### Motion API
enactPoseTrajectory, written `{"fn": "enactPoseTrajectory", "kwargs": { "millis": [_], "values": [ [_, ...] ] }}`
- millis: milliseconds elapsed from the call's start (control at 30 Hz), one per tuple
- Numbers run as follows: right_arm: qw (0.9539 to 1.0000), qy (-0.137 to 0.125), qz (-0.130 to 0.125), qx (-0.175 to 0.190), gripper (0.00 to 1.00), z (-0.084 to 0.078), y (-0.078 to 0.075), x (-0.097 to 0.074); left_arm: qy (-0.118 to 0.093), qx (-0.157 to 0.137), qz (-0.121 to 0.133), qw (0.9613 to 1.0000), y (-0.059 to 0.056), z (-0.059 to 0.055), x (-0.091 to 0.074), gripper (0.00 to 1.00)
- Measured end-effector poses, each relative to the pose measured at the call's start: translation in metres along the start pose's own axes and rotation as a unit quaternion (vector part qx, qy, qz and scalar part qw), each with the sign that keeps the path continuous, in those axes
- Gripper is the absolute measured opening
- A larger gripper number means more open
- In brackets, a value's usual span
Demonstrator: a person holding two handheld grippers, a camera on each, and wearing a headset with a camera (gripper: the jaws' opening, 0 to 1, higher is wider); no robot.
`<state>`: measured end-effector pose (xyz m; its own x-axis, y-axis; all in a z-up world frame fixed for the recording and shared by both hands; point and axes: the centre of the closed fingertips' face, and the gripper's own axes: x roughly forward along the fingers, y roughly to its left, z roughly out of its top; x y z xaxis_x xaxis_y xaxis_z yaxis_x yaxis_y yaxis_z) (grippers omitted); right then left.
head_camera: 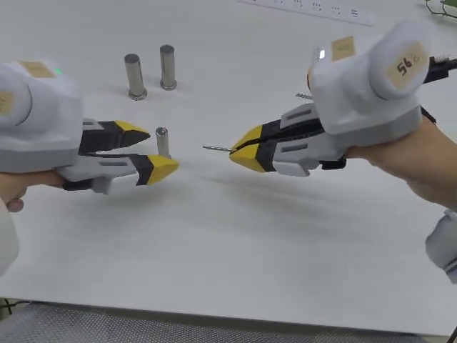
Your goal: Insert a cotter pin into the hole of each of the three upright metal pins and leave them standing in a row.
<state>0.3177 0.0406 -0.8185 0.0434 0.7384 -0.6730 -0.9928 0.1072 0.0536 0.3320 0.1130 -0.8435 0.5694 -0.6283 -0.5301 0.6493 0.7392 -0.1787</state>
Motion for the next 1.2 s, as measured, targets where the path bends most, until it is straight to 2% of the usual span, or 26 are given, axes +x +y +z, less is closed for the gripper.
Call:
{"fn": "enactPoseTrajectory", "kwargs": {
  "millis": [100,233,300,600,833,1200],
  "values": [
    [1.0000,0.003,-0.001,-0.002,0.03,-0.001,-0.001,0.004,-0.003,0.005,0.003,1.0000,0.001,0.000,0.002,0.34],
    [1.0000,0.003,0.002,-0.001,0.03,0.000,0.000,0.009,-0.008,-0.003,-0.002,1.0000,-0.001,0.001,0.004,0.27],
    [1.0000,0.003,0.002,-0.001,0.03,0.001,-0.001,0.012,-0.008,0.001,0.005,1.0000,0.000,0.000,0.005,0.24],
    [1.0000,-0.004,0.000,-0.002,0.03,0.010,-0.003,0.017,-0.012,-0.013,0.014,0.9997,0.004,-0.002,0.007,0.17],
    [0.9999,-0.010,0.003,-0.001,0.03,0.020,-0.005,0.024,-0.014,-0.016,0.007,0.9997,0.002,-0.001,0.008,0.10],
    [0.9999,-0.010,0.004,-0.012,0.03,0.028,-0.007,0.028,-0.017,0.004,0.014,0.9997,0.003,0.000,0.008,0.09]
  ]
}}
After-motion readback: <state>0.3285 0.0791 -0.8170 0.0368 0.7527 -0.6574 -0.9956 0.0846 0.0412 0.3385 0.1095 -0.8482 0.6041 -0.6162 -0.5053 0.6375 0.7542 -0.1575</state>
